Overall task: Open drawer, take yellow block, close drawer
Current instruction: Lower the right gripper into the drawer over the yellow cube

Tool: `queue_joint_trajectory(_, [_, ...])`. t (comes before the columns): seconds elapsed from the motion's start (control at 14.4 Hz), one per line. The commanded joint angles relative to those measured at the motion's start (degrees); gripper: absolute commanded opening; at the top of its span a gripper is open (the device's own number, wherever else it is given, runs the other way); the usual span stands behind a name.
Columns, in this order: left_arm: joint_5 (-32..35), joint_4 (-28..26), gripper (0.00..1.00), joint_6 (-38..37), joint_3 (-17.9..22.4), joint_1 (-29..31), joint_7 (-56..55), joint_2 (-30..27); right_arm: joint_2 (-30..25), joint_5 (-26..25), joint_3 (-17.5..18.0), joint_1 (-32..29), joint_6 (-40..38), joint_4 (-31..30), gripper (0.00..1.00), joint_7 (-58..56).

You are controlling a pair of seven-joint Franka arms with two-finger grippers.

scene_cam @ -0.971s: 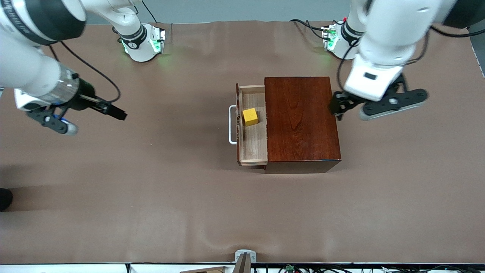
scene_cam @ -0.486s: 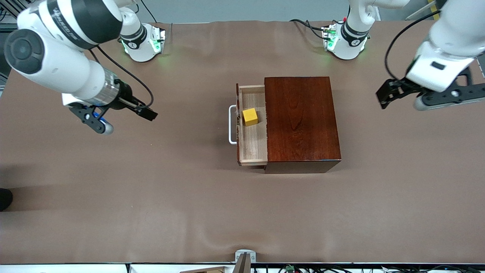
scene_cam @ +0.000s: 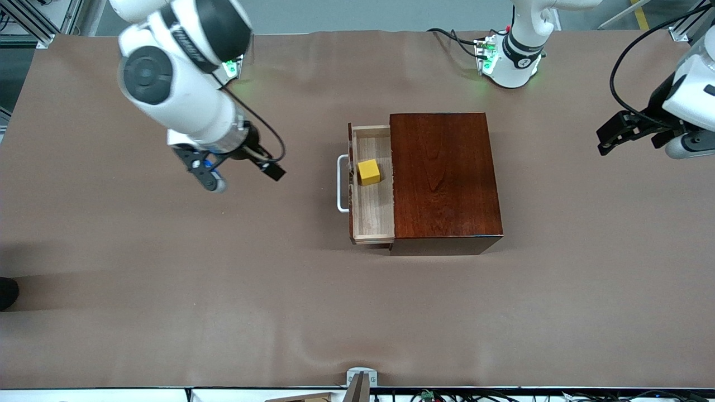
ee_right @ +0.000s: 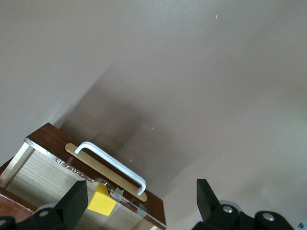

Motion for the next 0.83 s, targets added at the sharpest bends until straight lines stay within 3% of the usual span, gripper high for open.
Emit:
queue_joint_trajectory(0.0, [-1.1, -1.0, 1.00, -0.1, -0.6, 0.5, 1.1, -1.5, 1.7, 0.2, -0.6, 2.2, 0.2, 1.0, 1.00, 4.3])
queue_joint_trajectory(0.76, [-2.1, -3.0, 1.00, -0.5, -0.5, 0.6, 8.1, -1.3, 9.3, 0.1, -0.7, 11.8, 12.7, 1.0, 1.00, 26.7])
